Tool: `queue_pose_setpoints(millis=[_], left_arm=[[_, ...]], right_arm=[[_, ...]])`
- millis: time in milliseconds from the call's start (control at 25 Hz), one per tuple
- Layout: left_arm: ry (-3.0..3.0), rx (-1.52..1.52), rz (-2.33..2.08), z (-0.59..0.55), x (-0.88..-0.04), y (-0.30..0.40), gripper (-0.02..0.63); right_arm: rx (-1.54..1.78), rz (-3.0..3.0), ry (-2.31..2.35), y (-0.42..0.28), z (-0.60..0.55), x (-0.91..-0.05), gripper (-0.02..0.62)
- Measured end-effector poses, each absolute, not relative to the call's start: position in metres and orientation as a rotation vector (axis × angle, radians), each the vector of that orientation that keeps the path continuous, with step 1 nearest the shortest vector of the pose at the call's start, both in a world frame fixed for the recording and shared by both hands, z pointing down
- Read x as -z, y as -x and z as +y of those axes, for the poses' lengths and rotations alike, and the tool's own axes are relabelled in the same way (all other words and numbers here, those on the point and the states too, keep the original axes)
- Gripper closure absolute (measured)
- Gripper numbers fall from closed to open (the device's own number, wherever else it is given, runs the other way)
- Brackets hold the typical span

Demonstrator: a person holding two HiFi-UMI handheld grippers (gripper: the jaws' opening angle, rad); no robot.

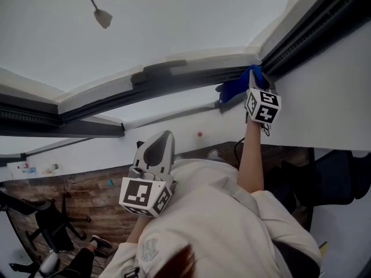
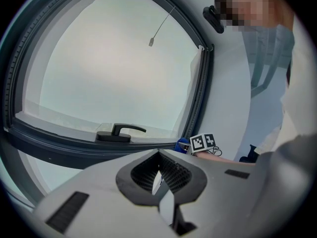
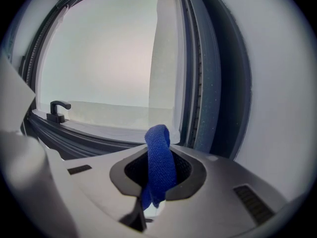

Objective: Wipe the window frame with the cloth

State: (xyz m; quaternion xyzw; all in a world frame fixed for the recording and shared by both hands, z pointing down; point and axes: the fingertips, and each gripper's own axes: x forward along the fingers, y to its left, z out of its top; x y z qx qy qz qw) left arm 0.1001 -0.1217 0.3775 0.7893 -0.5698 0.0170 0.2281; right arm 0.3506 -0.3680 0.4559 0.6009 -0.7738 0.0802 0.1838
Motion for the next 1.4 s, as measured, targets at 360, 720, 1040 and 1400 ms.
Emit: queue_pose_setpoints(millis=[360,720,1040,1400], left_arm=[[-2.151,-0.037,-1.596,-0.118,-0.377,-0.102,0.601],[-2.138,-0.024,-1.630,-0.112,-0.371,-0.097,0.601],[-2.148,-0.014,-1.610,-0.097,-0.370,-0.078,0.601],[-2.217,-0.032,-1.519,-0.080,-0.370,-0.062,0.601]], right_arm=[[-0.223,-2.180,-1.698,-0.357,-0.370,-0.455,0.546],[-0.224,-2.164,-1.710,-0.365,-0.372,-0.454,0.546],[-0.251,-2.237,-1.649,-0.317,-0.345,-0.449,0.546],[-0.131,-2.483,-1.196,-0.142,-0.284,-0.447,0.546]])
